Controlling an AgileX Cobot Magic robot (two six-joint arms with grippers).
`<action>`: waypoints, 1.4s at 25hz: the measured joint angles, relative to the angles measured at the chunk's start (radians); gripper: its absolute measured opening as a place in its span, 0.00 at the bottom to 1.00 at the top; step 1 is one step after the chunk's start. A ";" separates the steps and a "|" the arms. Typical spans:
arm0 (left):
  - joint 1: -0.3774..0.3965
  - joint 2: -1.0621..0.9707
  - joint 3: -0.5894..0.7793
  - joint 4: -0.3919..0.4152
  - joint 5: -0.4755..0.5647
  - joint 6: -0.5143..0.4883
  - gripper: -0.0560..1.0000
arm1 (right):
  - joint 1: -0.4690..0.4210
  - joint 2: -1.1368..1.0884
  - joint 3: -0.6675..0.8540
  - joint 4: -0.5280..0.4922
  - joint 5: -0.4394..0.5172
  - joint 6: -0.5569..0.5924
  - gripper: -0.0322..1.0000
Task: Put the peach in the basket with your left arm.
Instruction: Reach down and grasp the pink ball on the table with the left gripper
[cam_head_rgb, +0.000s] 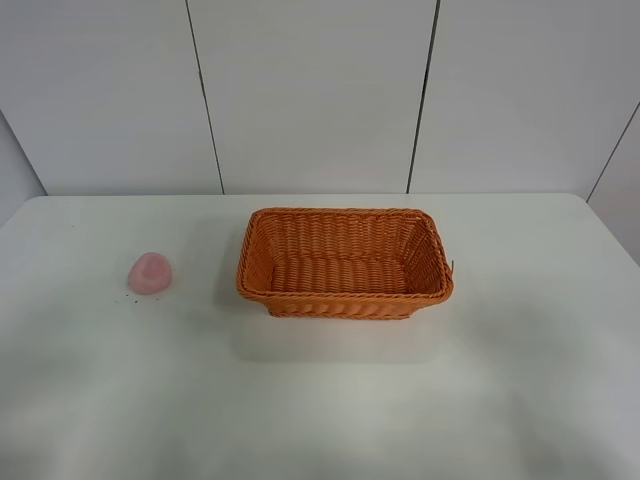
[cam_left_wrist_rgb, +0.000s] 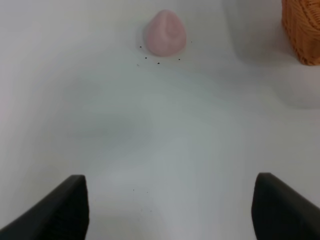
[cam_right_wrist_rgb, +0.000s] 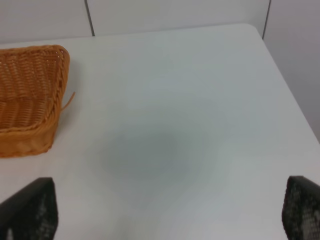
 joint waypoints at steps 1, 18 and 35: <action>0.000 0.000 0.000 0.000 0.000 0.000 0.79 | 0.000 0.000 0.000 0.000 0.000 0.000 0.70; 0.000 0.372 -0.254 0.000 -0.012 0.000 0.78 | 0.000 0.000 0.000 0.000 0.000 0.000 0.70; 0.000 1.590 -0.877 0.000 -0.087 0.019 0.78 | 0.000 0.000 0.000 0.000 0.000 0.000 0.70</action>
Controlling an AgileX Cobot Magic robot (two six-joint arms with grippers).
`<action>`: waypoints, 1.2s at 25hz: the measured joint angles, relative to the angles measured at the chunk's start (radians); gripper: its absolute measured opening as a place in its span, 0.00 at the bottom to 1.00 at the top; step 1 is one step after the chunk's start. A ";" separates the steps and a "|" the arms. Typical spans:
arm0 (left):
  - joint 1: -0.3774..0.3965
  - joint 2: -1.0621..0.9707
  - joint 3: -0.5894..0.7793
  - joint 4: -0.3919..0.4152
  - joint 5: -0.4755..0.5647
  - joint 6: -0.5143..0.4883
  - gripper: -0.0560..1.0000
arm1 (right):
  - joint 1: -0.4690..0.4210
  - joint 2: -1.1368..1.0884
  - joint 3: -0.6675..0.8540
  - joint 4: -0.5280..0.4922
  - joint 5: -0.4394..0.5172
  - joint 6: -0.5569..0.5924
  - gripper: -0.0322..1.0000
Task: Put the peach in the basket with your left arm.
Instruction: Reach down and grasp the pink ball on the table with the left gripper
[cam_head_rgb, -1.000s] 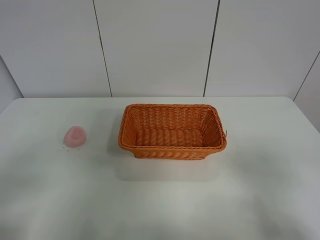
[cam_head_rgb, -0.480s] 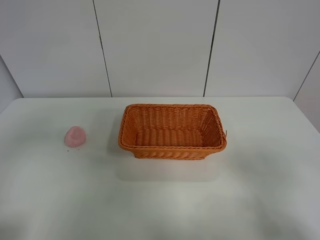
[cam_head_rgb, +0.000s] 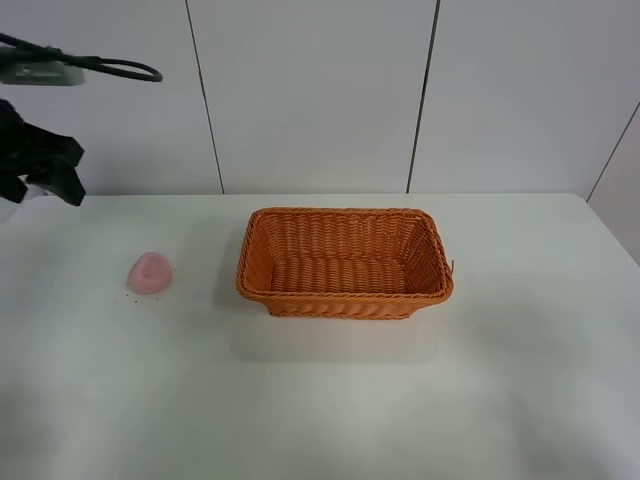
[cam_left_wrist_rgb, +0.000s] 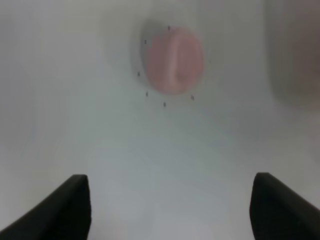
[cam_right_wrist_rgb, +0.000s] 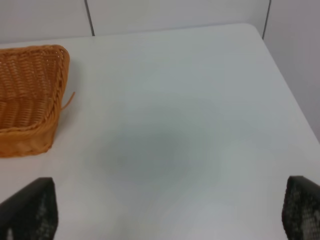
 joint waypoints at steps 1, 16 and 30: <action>0.000 0.069 -0.046 0.000 0.000 0.000 0.78 | 0.000 0.000 0.000 0.000 0.000 0.000 0.70; 0.000 0.631 -0.343 -0.073 -0.018 0.000 0.78 | 0.000 0.000 0.000 0.000 0.000 0.000 0.70; -0.017 0.712 -0.307 -0.068 -0.064 -0.001 0.76 | 0.000 0.000 0.000 0.000 0.000 0.000 0.70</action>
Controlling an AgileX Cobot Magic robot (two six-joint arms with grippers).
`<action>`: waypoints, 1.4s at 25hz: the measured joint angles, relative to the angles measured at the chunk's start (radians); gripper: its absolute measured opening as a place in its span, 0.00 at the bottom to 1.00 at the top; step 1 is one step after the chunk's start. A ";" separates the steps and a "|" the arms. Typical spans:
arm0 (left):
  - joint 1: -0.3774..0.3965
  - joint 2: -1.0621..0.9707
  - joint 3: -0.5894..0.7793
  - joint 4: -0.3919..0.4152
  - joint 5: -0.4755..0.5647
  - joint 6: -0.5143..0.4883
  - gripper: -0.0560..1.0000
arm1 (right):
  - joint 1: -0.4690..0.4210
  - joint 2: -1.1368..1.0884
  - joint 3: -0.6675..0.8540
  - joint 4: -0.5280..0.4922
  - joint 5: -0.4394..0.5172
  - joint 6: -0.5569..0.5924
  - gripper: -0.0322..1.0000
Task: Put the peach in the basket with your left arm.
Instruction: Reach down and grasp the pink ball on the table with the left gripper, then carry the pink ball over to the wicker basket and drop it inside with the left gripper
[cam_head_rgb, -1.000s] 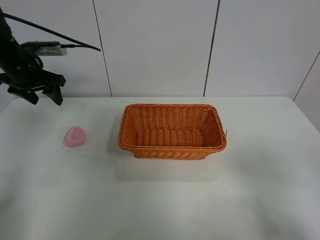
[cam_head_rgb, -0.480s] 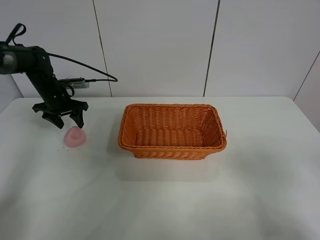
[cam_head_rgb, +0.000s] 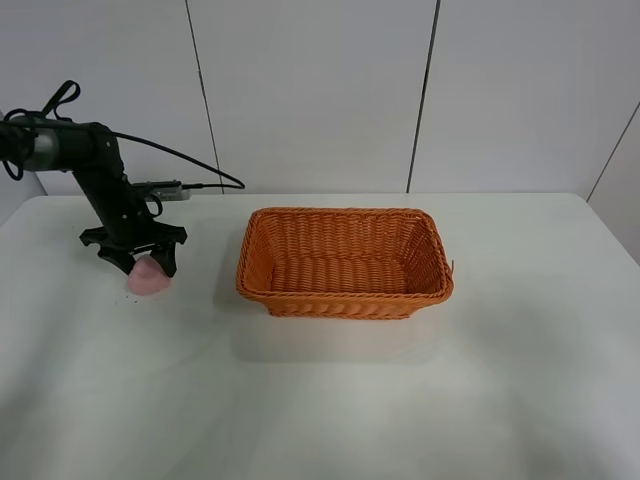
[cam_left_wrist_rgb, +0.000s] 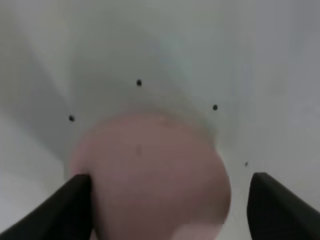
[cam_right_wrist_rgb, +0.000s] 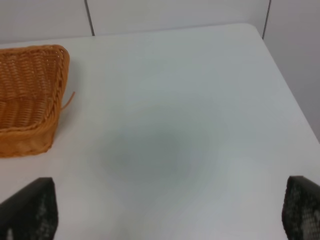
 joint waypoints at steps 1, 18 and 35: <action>0.000 0.000 0.002 0.003 0.000 -0.004 0.74 | 0.000 0.000 0.000 0.000 0.000 0.000 0.70; -0.007 -0.254 -0.119 0.023 0.193 -0.047 0.21 | 0.000 0.000 0.000 0.000 0.000 0.000 0.70; -0.417 -0.271 -0.280 0.015 0.250 -0.126 0.21 | 0.000 0.000 0.000 0.000 0.000 0.000 0.70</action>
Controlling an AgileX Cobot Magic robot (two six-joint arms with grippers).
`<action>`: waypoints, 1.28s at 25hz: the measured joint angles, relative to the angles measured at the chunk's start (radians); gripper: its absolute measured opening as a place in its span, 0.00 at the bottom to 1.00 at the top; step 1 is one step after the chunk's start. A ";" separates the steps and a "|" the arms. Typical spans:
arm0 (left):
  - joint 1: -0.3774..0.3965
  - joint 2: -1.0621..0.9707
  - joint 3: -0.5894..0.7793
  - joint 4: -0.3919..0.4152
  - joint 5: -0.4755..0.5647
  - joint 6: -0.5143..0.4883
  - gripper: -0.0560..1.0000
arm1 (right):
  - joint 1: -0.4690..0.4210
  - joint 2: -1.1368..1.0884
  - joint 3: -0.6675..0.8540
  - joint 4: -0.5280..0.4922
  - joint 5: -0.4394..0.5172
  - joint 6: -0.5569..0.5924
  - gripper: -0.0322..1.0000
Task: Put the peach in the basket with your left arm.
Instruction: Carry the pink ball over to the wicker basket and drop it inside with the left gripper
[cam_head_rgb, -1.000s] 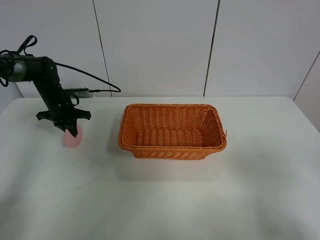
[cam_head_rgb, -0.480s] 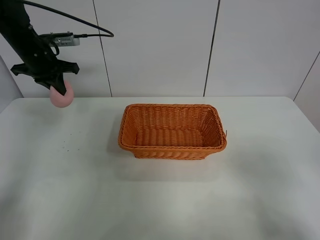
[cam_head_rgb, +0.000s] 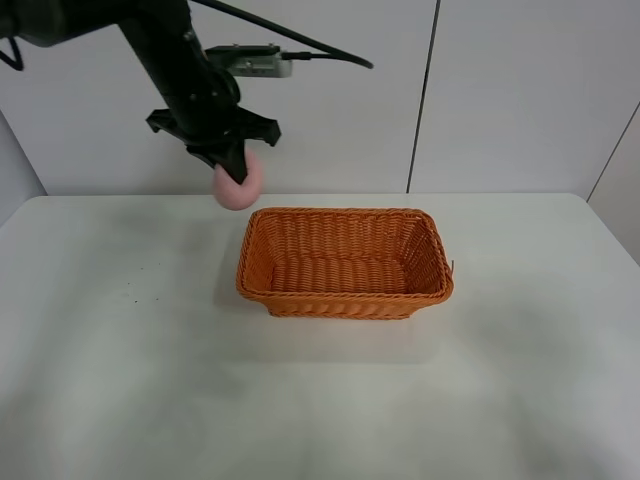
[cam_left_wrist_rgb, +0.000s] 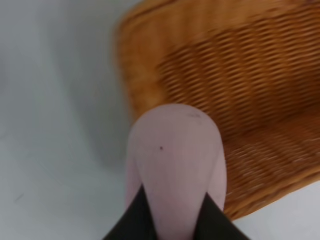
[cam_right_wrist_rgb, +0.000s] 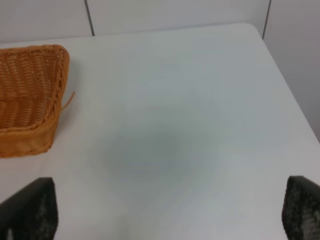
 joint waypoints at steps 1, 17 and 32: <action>-0.023 0.023 -0.023 0.000 -0.001 -0.008 0.21 | 0.000 0.000 0.000 0.000 0.000 0.000 0.70; -0.207 0.429 -0.172 0.000 -0.140 -0.022 0.24 | 0.000 0.000 0.000 0.000 0.000 0.000 0.70; -0.206 0.365 -0.293 0.003 0.012 -0.012 0.78 | 0.000 0.000 0.000 0.000 0.000 0.000 0.70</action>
